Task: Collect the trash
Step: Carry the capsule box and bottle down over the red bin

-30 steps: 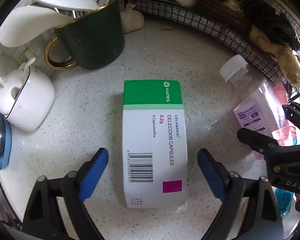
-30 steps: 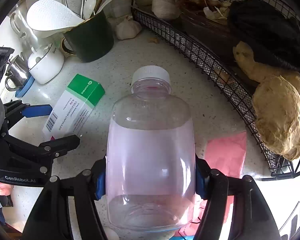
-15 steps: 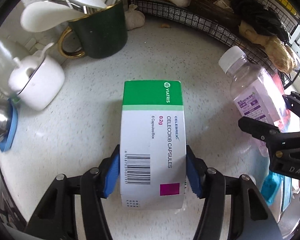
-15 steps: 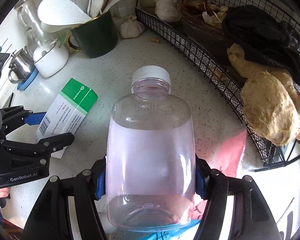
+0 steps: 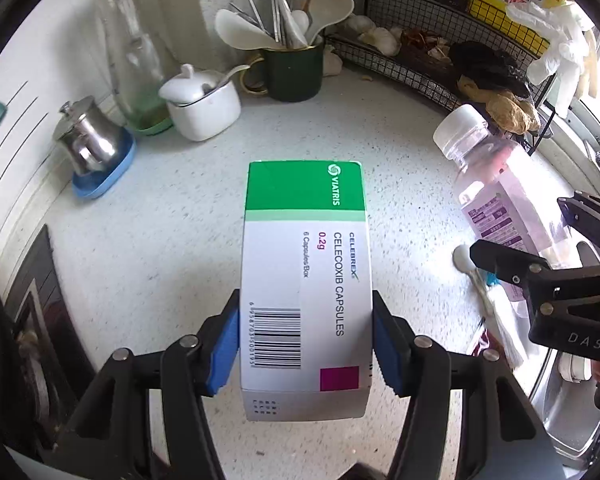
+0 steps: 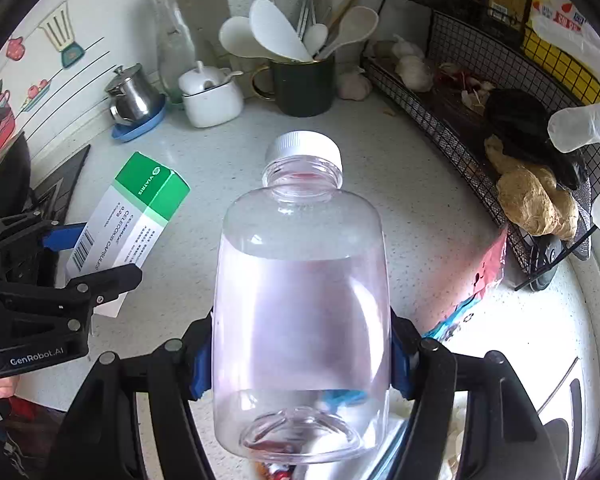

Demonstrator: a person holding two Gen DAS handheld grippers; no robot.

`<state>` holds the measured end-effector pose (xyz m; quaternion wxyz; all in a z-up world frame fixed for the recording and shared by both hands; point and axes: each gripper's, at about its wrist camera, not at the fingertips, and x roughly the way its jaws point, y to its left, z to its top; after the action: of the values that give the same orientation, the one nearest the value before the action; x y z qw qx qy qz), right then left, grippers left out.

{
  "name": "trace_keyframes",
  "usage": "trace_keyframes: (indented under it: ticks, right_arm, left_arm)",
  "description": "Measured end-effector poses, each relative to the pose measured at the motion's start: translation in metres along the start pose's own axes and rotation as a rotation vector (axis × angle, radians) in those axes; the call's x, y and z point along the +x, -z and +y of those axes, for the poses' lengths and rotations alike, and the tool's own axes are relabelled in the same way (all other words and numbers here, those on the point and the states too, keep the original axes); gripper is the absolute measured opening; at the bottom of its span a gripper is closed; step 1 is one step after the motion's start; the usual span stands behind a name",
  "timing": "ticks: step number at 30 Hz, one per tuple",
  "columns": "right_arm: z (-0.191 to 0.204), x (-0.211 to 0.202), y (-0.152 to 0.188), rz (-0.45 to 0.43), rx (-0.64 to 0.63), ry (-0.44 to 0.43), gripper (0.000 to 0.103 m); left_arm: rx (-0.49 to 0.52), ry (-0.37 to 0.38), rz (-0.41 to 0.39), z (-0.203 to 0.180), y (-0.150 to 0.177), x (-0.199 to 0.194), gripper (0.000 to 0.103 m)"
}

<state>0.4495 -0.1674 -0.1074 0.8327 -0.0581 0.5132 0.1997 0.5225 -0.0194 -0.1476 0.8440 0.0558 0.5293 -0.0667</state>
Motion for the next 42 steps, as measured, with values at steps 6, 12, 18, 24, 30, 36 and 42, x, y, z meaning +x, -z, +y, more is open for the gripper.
trace_keyframes:
  ticks: [6, 12, 18, 24, 30, 36, 42]
  right_arm:
    - [0.057, -0.039, 0.033, -0.032, -0.049, -0.041, 0.064]
    - [0.110, -0.061, 0.074, -0.046, -0.086, -0.054, 0.064]
    - [0.158, -0.079, 0.131, -0.016, -0.111, -0.075, 0.064]
    - [0.189, -0.076, 0.191, 0.041, -0.110, -0.081, 0.064]
    - [0.207, -0.060, 0.240, 0.112, -0.111, -0.072, 0.064]
    - [0.219, -0.032, 0.278, 0.174, -0.130, -0.081, 0.064]
    - [0.222, 0.022, 0.311, 0.232, -0.145, -0.092, 0.064]
  left_arm:
    - [-0.065, 0.001, -0.041, 0.025, 0.069, -0.064, 0.056]
    - [-0.106, -0.011, -0.056, 0.042, 0.152, -0.108, 0.056]
    - [-0.132, 0.005, -0.029, 0.056, 0.238, -0.136, 0.056]
    - [-0.134, 0.017, 0.030, 0.060, 0.312, -0.136, 0.056]
    - [-0.181, 0.016, 0.101, 0.060, 0.367, -0.119, 0.056]
    - [-0.225, 0.043, 0.156, 0.053, 0.408, -0.086, 0.056]
    - [-0.268, 0.063, 0.213, 0.052, 0.444, -0.030, 0.056]
